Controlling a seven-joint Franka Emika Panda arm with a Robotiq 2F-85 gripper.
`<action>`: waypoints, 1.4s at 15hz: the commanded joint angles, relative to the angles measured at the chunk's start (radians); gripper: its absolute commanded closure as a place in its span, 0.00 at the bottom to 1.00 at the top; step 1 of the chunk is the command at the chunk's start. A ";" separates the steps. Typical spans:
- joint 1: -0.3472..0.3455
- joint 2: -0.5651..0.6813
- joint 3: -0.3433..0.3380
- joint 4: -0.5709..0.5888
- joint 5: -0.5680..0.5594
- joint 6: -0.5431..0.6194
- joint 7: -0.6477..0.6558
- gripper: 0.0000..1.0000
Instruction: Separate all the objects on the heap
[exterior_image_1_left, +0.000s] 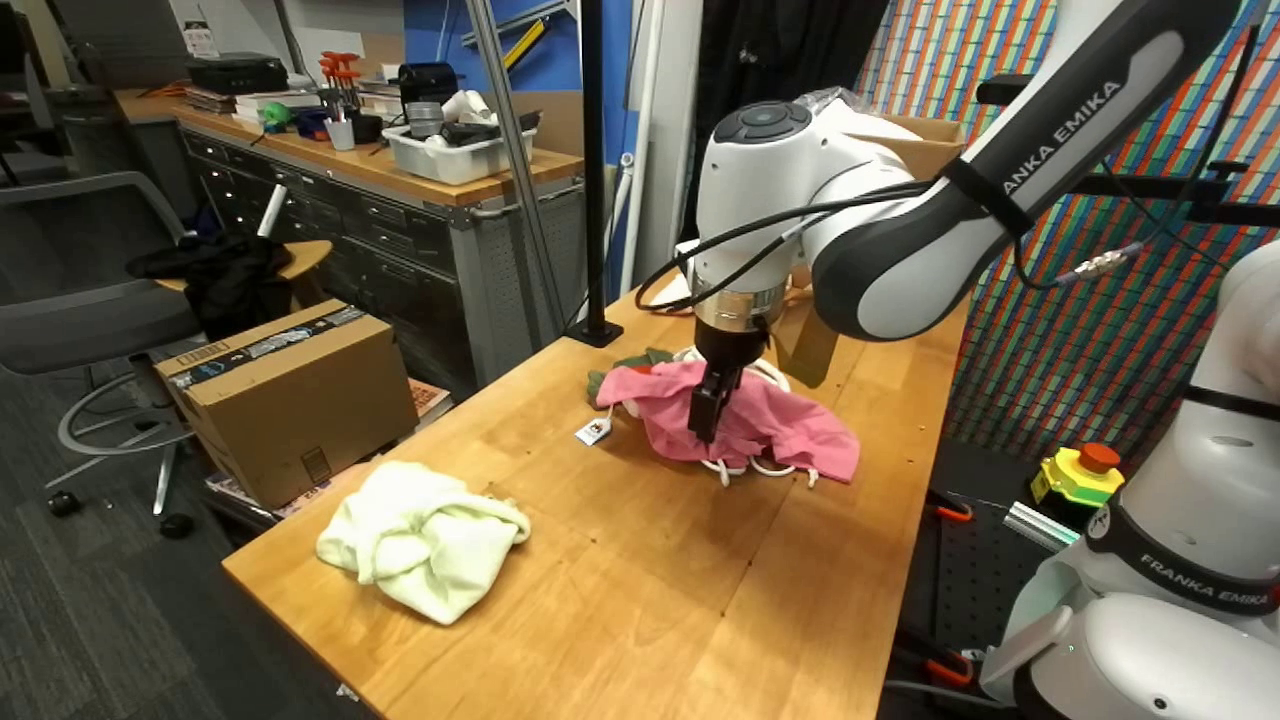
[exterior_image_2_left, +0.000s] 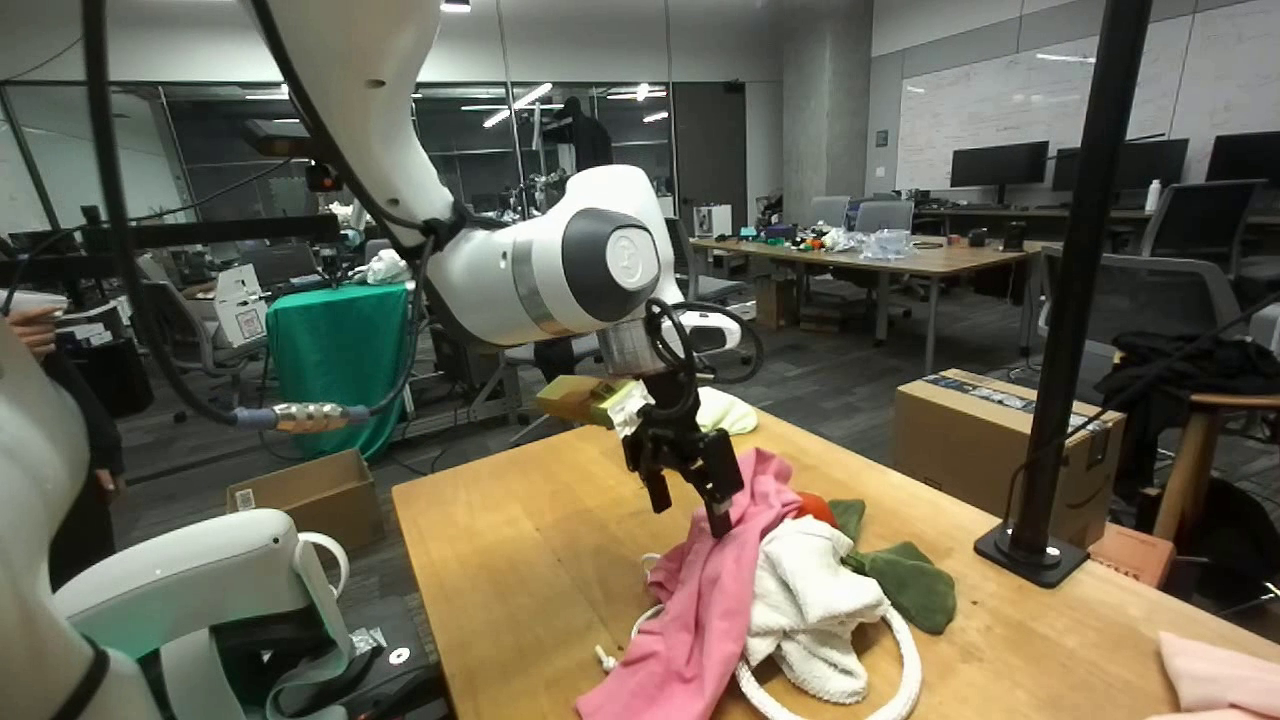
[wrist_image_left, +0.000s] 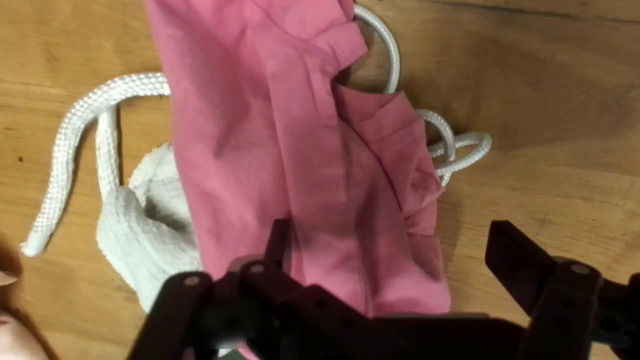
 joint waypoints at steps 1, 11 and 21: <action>-0.007 0.046 -0.020 0.034 -0.160 0.081 0.141 0.00; -0.011 0.144 -0.060 0.106 -0.548 0.088 0.507 0.00; -0.016 0.183 -0.062 0.142 -0.526 0.049 0.488 0.80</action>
